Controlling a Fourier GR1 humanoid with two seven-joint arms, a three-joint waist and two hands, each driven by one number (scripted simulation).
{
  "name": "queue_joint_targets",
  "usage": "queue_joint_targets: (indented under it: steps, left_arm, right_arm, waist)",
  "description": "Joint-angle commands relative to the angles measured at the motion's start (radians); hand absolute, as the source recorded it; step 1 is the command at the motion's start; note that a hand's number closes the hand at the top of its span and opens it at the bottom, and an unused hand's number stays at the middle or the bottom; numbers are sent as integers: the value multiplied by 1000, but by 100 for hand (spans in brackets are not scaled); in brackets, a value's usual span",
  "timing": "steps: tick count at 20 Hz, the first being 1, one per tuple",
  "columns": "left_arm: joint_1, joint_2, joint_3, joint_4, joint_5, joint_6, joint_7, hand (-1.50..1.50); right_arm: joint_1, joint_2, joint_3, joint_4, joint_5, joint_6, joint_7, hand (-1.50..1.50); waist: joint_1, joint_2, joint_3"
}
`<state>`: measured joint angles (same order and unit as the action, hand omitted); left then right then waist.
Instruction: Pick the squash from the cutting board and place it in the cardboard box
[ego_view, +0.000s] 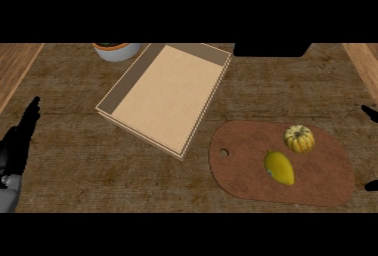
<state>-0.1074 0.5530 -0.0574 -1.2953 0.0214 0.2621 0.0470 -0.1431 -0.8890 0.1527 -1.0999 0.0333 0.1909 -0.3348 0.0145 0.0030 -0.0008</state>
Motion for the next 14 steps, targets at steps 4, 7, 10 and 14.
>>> queue_joint_targets:
  steps: [4, 7, 10, 14]
  left_arm:
    - [-33, -23, 4, 56, -31, 3, -26, 0]
    - [-66, -11, -4, 52, -42, -19, 1, 0]
    - [-22, -36, 9, 9, -54, 6, 13, 0]
    - [36, -41, 41, 3, -38, -38, -59, 0]
  right_arm:
    - [-128, -43, 145, -51, 136, 175, 220, -150]
    - [-240, -21, 198, 15, 182, 283, 286, -150]
    - [-297, 100, 205, 42, 197, 312, 365, -150]
    - [-346, 115, 202, 167, 300, 340, 312, -150]
  waist:
    - [-2, 2, -1]
    - [11, 5, 0]
    - [2, -1, 1]
    - [3, -1, 1]
